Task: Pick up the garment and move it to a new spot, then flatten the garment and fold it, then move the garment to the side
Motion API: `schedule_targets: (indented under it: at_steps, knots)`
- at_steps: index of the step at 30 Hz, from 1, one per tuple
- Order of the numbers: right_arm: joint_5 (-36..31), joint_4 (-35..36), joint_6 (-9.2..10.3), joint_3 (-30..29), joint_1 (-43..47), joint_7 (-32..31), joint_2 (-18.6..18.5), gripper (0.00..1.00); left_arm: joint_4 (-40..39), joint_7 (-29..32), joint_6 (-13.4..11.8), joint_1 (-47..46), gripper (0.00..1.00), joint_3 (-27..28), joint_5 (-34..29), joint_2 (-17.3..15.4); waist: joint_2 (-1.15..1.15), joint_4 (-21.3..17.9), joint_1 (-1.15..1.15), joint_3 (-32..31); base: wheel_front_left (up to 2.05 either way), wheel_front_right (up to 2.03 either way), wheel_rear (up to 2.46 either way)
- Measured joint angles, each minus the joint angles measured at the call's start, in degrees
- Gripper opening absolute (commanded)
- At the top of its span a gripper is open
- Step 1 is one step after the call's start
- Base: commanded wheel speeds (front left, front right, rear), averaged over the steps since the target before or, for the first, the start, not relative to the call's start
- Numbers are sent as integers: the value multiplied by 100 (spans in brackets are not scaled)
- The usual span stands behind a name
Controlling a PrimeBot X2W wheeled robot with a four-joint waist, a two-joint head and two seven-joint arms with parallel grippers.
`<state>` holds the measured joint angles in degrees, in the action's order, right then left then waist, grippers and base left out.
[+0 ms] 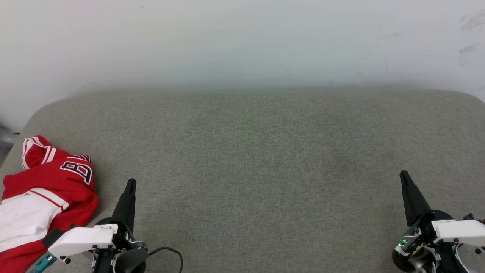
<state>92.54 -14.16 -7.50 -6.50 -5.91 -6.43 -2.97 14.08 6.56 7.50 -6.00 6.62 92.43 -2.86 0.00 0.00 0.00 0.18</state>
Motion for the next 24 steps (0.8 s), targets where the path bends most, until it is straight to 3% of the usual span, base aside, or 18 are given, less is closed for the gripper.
schedule_targets:
  at_steps: [23,24]
  knots:
    - [0,0,0,0,0,0,0,0,0,-1,0,0,0,0,0,0,0,0,0,0,0,0,0]
    - [0,0,0,0,0,0,0,100,0,-1,0,0,100,0,0,0,0,0,0,0,0,0,0]
